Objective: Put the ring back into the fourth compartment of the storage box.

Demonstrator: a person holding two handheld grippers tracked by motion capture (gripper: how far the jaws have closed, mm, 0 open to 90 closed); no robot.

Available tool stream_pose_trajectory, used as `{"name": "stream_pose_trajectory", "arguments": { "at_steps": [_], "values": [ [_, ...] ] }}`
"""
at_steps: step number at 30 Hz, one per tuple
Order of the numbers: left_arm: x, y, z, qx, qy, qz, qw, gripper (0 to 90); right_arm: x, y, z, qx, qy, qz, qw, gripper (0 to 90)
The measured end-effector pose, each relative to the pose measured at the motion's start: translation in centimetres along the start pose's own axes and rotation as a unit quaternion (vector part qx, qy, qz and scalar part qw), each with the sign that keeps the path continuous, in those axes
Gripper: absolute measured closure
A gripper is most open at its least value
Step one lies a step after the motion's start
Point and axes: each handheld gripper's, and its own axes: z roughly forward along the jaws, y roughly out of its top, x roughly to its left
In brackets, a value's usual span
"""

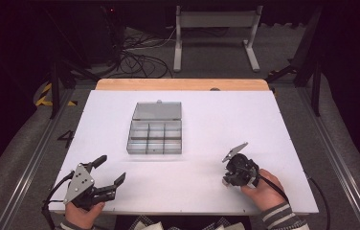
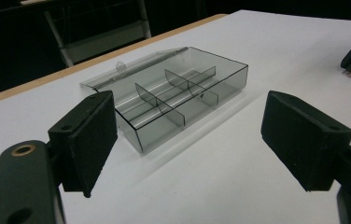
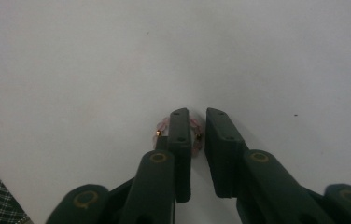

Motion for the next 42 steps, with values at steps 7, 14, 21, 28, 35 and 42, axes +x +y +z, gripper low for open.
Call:
{"name": "stream_pose_trajectory", "arguments": {
  "at_steps": [7, 14, 21, 28, 35, 42],
  "values": [
    [0.0, 0.0, 0.0, 0.0, -0.001, -0.001, 1.0, 18.9, 0.0, 0.0, 0.0, -0.002, -0.009, 0.016, 0.9998, 86.8],
    [0.0, 0.0, 0.0, 0.0, 0.0, 0.0, 1.0, 18.9, 0.1, -0.1, 0.0, -0.002, -0.01, 0.014, 0.9998, 87.1],
    [0.0, 0.0, 0.0, -0.001, 0.001, 0.002, 1.0, 18.9, 0.2, 0.0, 0.0, -0.002, -0.013, 0.007, 0.9999, 87.3],
    [0.0, 0.0, -0.1, -0.001, 0.001, 0.002, 1.0, 18.9, 0.3, 0.0, -0.5, -0.014, -0.017, 0.003, 0.9998, 87.3],
    [0.0, 0.0, -0.1, -0.001, 0.001, 0.002, 1.0, 18.9, 0.4, 0.0, -1.7, -0.06, -0.04, -0.003, 0.9974, 87.3],
    [0.0, 0.0, -0.1, -0.001, 0.001, 0.002, 1.0, 18.9, 0.7, -0.1, -2.8, -0.108, -0.053, -0.007, 0.9927, 87.3]
  ]
}}
